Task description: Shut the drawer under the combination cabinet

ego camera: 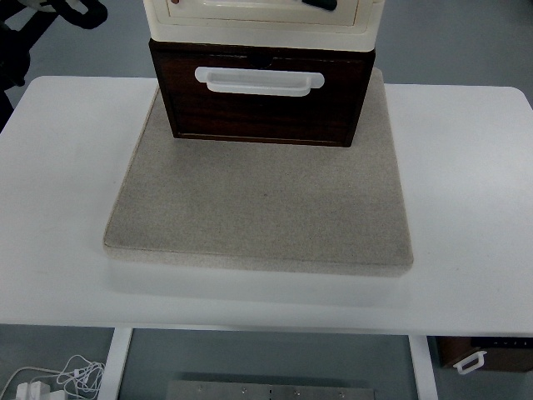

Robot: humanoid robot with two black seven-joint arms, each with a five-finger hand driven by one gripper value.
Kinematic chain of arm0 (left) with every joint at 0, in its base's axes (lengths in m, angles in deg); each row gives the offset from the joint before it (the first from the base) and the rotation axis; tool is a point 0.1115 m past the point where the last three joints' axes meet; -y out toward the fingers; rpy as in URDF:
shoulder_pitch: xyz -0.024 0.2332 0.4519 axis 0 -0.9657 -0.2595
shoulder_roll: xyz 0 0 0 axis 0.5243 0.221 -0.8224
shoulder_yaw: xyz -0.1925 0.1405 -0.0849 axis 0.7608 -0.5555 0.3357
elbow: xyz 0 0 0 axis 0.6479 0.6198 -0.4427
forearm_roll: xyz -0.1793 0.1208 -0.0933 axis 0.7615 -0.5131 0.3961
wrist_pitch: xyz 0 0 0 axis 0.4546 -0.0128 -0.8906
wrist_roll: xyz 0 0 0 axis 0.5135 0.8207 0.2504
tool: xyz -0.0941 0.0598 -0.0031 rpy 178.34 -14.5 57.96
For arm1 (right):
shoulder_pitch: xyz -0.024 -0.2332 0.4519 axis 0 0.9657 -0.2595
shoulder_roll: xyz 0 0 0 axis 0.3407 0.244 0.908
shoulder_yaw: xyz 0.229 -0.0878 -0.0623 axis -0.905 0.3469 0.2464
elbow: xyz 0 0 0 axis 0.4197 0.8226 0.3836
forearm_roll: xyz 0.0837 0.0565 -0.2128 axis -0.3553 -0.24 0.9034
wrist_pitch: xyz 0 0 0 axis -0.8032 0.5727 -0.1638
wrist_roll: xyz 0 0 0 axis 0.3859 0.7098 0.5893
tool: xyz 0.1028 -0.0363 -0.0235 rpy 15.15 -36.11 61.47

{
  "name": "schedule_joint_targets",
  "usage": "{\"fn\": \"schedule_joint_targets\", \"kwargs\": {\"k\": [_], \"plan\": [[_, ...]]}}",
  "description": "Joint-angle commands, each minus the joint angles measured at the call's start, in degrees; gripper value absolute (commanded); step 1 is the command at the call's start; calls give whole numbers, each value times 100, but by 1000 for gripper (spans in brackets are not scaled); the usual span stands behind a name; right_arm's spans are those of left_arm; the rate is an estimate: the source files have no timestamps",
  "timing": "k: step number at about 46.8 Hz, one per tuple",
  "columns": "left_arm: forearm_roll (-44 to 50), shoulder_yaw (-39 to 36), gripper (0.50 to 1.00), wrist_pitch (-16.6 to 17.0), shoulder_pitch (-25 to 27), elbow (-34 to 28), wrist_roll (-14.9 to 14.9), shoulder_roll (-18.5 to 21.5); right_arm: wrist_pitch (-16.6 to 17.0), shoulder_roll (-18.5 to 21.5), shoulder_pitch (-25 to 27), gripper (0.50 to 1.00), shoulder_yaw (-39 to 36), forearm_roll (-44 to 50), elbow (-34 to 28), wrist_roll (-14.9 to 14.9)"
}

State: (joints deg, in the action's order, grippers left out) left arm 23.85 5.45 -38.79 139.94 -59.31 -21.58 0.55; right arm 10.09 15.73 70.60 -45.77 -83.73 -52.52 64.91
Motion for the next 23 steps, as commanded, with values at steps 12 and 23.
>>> {"fn": "schedule_joint_targets", "kwargs": {"k": [12,23], "plan": [[689,1335,996,98,62,1061,-222,-10,0,0,1,952,0,1,-1,0],[795,2223,996,546,114,1747,-231,-10,0,0,1,952,0,1,-1,0]]}}
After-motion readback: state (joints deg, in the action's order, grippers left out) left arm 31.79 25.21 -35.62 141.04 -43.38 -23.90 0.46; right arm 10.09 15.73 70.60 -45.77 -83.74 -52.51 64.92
